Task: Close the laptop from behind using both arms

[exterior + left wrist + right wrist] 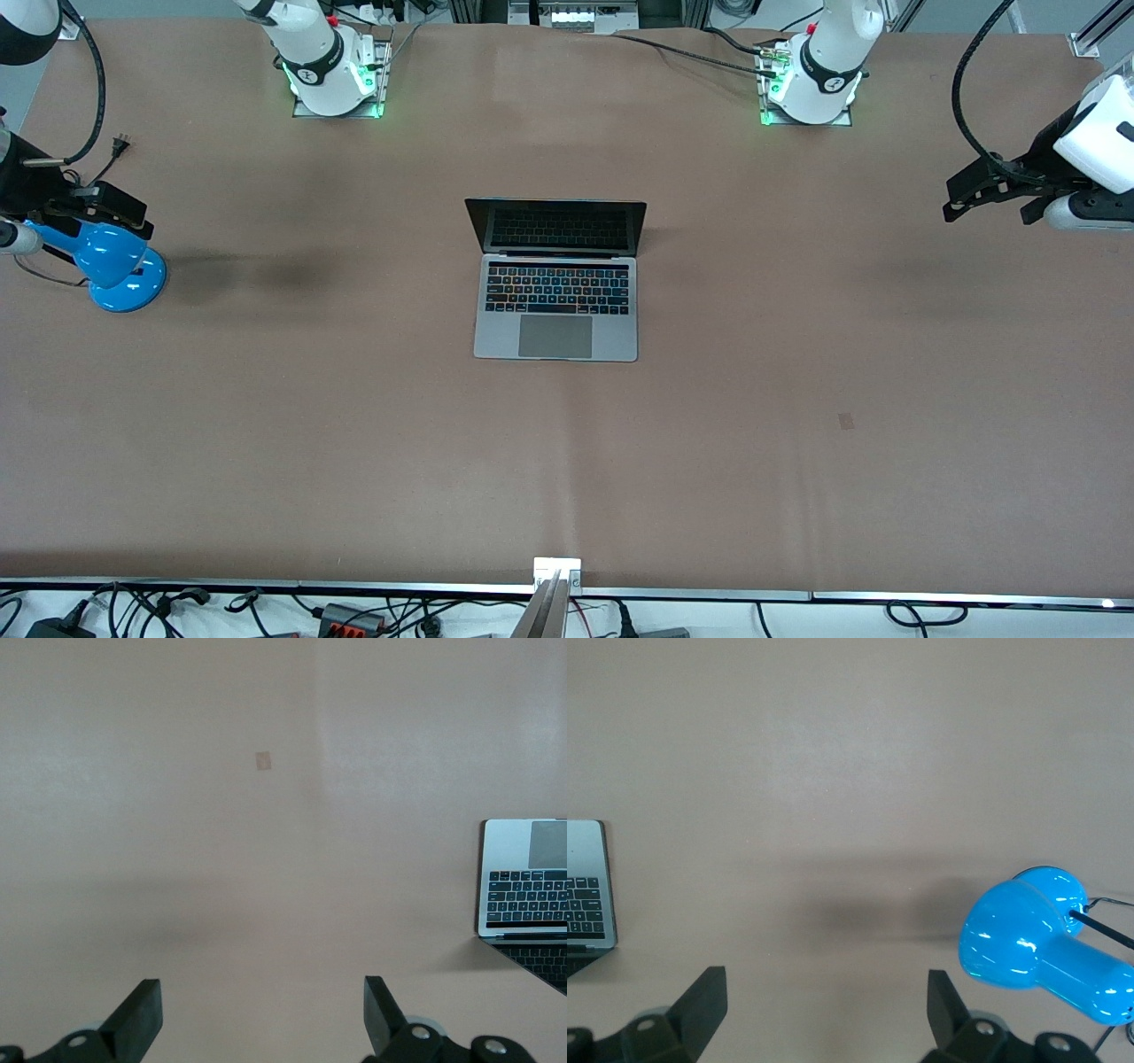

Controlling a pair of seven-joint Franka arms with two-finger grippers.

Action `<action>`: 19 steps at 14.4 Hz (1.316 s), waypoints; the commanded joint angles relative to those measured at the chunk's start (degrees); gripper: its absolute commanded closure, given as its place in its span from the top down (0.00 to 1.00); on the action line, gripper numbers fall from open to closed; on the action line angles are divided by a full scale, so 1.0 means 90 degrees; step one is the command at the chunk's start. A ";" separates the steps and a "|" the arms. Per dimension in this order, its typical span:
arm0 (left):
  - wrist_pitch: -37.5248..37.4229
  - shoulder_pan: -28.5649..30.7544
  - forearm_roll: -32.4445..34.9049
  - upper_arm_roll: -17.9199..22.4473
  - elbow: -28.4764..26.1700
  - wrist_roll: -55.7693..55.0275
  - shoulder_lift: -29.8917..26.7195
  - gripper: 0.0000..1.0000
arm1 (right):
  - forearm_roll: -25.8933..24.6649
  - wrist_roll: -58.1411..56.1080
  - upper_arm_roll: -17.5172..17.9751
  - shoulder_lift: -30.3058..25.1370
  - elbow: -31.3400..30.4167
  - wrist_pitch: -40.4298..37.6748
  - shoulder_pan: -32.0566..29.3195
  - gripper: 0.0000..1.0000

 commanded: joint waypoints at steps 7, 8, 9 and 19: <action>-0.0084 -0.0005 -0.0044 -0.0015 0.0152 -0.0052 0.0058 1.00 | 0.0014 -0.0014 0.0032 -0.0125 -0.0038 -0.0180 0.0051 1.00; -0.0084 -0.0005 -0.0044 -0.0025 0.0152 -0.0052 0.0058 1.00 | 0.0014 -0.0024 0.0032 -0.0115 -0.0038 -0.0180 0.0041 1.00; -0.0084 -0.0005 -0.0044 -0.0015 0.0152 -0.0052 0.0058 1.00 | 0.0014 -0.0033 0.0032 -0.0115 -0.0038 -0.0180 0.0041 1.00; -0.0084 -0.0005 -0.0044 -0.0015 0.0152 -0.0033 0.0058 1.00 | 0.0024 -0.0024 0.0042 -0.0086 -0.0058 -0.0131 0.0051 0.84</action>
